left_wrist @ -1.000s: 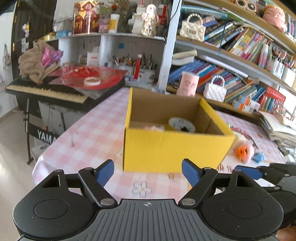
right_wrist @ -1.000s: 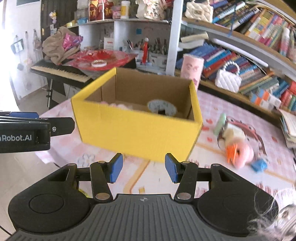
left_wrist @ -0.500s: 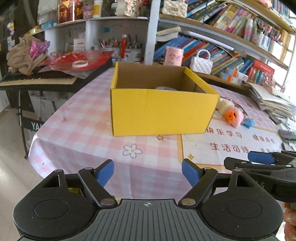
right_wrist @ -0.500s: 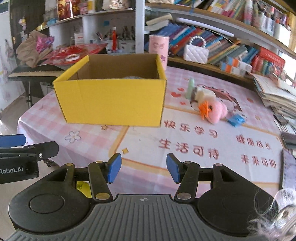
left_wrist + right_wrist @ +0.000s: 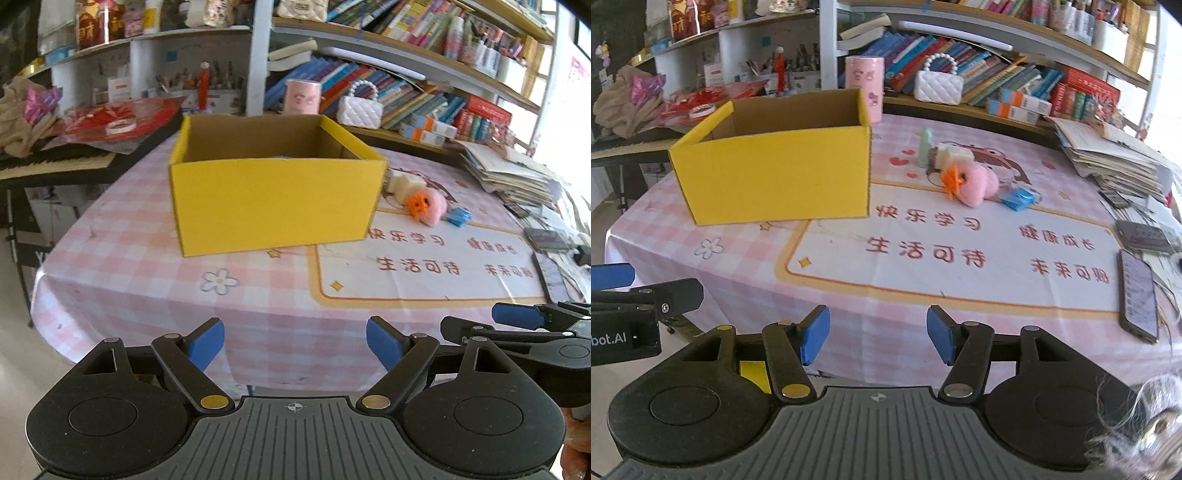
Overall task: Organize objects
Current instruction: 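Withdraw both tools from the box toward the pink chick plush and blue packet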
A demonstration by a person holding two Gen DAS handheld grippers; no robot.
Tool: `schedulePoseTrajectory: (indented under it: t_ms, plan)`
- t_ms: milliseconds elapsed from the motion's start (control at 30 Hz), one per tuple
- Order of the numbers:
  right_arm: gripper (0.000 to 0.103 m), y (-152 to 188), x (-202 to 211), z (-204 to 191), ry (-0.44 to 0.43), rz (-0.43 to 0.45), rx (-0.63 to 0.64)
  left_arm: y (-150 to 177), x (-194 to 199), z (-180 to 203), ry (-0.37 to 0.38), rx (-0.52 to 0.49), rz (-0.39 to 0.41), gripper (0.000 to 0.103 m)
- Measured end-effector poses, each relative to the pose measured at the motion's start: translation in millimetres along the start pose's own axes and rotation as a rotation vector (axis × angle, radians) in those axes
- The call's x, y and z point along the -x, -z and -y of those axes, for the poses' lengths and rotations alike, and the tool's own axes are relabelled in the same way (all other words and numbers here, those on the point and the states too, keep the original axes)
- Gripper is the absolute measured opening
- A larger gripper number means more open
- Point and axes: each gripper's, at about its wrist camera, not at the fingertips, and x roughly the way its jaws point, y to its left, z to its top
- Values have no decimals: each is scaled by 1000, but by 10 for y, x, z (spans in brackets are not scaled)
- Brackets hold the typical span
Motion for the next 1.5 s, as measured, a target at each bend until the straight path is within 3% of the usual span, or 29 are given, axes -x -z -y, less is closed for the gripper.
schedulePoseTrajectory:
  t_ms: [833,1200,1500]
  plan:
    - [57,92,-72,767,122,-38,-112,-202,-482,800,148,-123,-72,86]
    - [60,-111,-319,1244,118,-48,-95,-428,-820,1230,155,-117,-84,86]
    - [60,-317,-623,1634,81,-43,-64,-638,-1134,1528,118,-95,-80,86]
